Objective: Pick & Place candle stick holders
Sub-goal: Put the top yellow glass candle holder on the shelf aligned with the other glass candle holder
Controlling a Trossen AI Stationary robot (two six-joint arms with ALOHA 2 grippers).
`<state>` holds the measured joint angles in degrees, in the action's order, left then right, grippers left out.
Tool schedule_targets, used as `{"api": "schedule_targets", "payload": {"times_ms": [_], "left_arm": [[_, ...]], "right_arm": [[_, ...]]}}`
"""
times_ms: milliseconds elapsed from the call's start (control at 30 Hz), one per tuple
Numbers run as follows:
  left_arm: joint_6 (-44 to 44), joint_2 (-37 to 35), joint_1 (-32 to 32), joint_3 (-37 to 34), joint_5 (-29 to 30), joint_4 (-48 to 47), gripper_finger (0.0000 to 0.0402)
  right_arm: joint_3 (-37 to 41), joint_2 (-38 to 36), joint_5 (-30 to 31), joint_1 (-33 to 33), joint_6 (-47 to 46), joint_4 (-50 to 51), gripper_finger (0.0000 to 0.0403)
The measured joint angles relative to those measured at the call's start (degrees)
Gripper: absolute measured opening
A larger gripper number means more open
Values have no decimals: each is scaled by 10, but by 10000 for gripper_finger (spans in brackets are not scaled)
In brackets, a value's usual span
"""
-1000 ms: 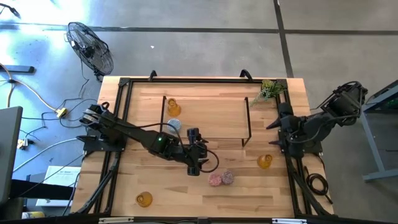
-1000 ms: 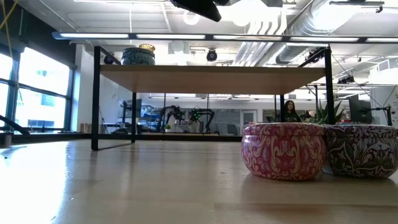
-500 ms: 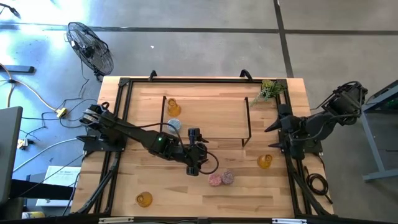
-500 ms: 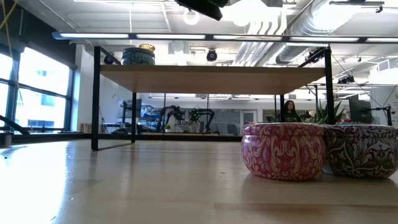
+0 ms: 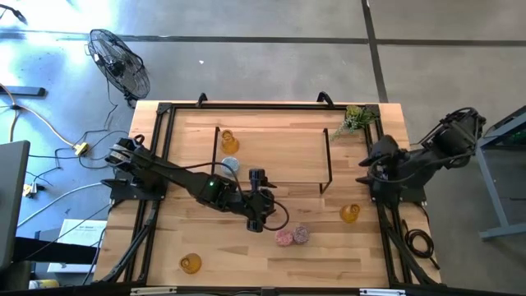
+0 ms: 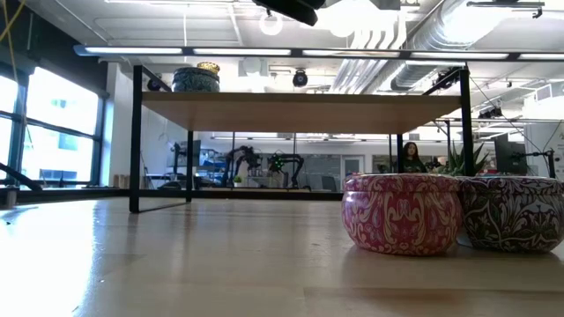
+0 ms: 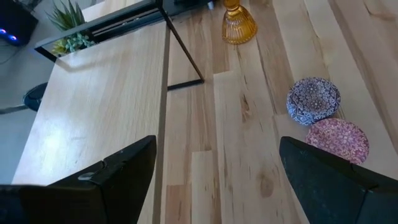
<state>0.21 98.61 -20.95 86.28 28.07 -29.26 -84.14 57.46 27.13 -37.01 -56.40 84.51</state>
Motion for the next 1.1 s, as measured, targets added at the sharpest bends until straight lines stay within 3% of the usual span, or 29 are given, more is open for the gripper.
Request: {"api": "schedule_targets", "payload": {"times_ms": [133, 367, 1100], "left_arm": [[0, 0, 0, 0, 12, 5, 335], [0, 0, 0, 0, 25, 14, 335], [-7, 0, 0, 0, -6, 22, 335]], "right_arm": [[0, 12, 19, 0, -100, 58, 256], [0, 33, 35, 24, -141, 53, 256], [120, 105, -225, 78, -245, 55, 256]]}}
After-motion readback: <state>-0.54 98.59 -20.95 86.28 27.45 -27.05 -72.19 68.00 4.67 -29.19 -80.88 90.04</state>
